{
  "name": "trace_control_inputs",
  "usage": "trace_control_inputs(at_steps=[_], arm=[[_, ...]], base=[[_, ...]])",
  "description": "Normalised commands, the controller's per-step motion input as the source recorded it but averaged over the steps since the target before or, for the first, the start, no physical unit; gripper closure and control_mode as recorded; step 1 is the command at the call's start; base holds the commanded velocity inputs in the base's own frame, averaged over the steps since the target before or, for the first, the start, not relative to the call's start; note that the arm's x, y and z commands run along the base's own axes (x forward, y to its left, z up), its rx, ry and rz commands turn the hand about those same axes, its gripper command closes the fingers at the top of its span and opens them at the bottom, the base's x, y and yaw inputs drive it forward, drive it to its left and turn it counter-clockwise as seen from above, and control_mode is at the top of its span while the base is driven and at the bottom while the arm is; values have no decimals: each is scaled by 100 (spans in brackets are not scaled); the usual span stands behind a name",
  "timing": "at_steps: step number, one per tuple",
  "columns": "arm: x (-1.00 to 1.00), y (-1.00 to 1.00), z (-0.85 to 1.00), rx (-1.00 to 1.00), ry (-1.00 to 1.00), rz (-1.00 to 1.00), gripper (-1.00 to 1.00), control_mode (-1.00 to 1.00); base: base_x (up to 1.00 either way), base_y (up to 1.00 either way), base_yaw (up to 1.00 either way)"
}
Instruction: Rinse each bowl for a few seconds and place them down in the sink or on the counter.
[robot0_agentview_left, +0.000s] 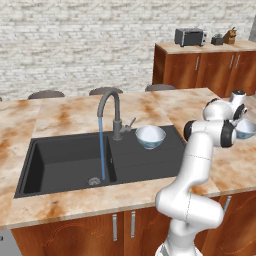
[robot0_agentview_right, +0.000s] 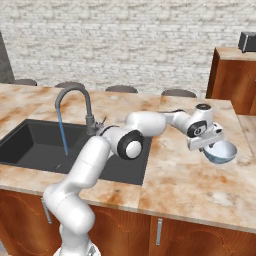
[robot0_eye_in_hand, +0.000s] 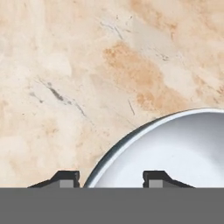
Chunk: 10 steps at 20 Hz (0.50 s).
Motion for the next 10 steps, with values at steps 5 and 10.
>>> trace_control_inputs(at_steps=[5, 10], arm=[[-19, -22, 0, 2, 5, 0, 100, -100], [-34, 6, 5, -2, -4, 1, 100, -100]], base=[[0, 0, 0], [0, 0, 0]])
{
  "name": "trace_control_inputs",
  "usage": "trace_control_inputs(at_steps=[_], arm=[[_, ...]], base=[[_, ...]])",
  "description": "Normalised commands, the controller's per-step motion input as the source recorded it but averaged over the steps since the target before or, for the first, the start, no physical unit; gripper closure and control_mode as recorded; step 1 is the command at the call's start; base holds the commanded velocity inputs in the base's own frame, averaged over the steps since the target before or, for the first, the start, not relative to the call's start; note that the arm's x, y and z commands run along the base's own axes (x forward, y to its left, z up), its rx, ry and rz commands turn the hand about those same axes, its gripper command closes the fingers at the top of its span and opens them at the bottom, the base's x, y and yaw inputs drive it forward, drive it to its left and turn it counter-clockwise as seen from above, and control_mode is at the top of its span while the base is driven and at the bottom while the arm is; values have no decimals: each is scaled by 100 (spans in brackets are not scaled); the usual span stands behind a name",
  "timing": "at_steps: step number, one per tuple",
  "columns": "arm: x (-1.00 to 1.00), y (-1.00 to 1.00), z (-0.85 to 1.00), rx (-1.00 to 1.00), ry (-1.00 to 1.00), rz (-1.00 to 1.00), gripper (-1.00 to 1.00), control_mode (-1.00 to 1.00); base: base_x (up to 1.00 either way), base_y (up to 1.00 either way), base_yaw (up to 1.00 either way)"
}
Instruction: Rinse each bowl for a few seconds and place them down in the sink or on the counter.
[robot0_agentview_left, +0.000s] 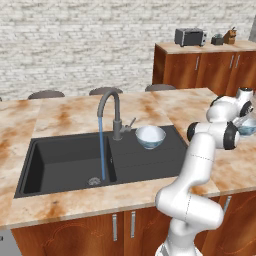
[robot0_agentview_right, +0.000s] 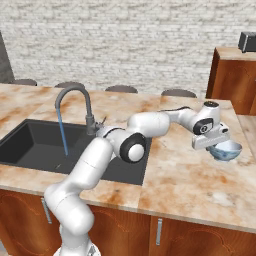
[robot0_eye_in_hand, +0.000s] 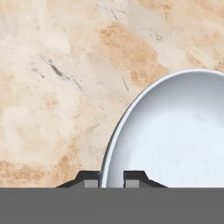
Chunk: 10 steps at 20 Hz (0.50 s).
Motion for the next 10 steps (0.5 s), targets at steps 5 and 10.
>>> trace_control_inputs(at_steps=[5, 10], arm=[[-37, 15, 47, -6, -9, 3, 100, -100], [-31, 18, 59, -4, -3, 7, 100, -100]], base=[[0, 0, 0], [0, 0, 0]])
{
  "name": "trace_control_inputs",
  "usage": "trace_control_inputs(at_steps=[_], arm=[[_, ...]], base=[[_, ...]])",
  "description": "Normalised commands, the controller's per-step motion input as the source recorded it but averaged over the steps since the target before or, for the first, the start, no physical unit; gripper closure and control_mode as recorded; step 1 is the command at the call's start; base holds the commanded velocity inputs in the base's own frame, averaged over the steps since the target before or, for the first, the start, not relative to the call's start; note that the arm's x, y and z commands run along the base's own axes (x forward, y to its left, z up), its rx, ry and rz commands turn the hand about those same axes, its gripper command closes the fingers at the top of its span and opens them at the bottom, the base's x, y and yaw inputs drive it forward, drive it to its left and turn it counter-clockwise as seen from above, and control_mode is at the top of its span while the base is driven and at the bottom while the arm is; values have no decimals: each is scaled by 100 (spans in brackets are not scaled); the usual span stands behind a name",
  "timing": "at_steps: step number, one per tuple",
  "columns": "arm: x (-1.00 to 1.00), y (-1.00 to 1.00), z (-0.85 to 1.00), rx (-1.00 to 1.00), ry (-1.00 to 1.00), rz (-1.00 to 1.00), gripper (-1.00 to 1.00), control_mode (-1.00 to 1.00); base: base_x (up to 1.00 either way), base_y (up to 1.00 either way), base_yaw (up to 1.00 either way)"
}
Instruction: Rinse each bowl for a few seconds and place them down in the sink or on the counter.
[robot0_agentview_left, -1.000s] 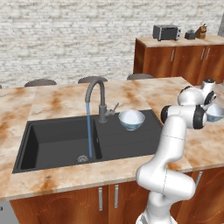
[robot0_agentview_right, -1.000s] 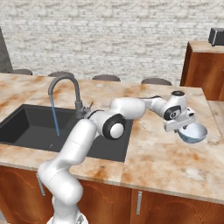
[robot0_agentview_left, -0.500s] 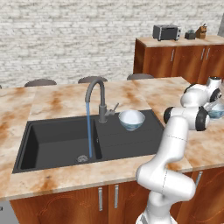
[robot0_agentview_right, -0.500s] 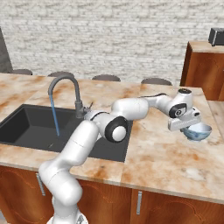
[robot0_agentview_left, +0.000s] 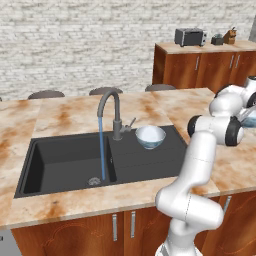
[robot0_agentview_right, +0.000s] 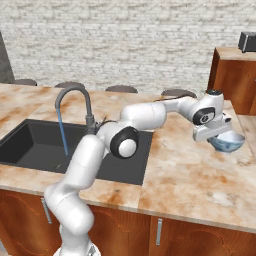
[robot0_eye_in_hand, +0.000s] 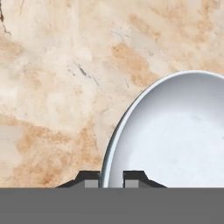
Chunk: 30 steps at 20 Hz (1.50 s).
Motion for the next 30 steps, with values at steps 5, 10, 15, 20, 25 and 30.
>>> trace_control_inputs(at_steps=[5, 10, 15, 20, 25, 30], arm=[[-32, 32, 32, -4, -7, 4, 100, -100], [-32, 36, 27, -4, -5, 4, 100, -100], [-33, 35, 33, -6, -2, 5, 100, -100], [-34, 37, 32, -7, -2, 5, 100, -100], [-34, 42, 26, -6, -1, 5, 100, -100], [-29, 46, 22, -5, 1, 7, 100, -100]], base=[[0, 0, 0], [0, 0, 0], [0, 0, 0], [0, 0, 0], [0, 0, 0], [0, 0, 0]])
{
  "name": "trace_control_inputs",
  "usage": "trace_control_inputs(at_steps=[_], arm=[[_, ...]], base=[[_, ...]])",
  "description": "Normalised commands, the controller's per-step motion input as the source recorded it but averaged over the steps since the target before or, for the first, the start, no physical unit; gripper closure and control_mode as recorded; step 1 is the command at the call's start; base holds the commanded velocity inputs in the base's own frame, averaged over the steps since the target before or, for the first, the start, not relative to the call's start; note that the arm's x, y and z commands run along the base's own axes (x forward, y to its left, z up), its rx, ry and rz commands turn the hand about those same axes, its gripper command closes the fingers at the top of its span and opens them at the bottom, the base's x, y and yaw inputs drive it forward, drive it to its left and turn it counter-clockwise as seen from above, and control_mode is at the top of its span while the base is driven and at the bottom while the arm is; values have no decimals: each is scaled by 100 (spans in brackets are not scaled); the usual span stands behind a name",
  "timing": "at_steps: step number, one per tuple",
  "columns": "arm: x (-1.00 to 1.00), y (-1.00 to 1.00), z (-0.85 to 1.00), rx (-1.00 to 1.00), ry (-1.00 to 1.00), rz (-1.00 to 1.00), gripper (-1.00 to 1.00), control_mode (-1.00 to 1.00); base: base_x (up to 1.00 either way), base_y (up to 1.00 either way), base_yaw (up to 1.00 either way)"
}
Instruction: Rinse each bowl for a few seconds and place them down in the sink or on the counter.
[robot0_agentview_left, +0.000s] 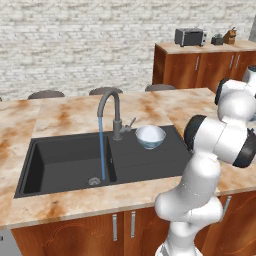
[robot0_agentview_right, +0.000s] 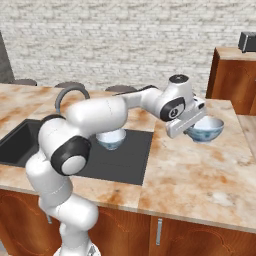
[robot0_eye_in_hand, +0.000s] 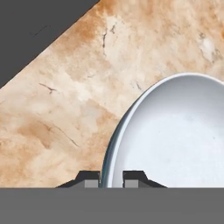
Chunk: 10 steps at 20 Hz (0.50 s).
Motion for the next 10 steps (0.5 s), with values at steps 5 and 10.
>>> trace_control_inputs(at_steps=[5, 10], arm=[[-20, 46, 23, -5, 2, 10, 100, -100], [-12, 44, 20, -5, 2, 12, 100, -100]], base=[[0, 0, 0], [0, 0, 0]])
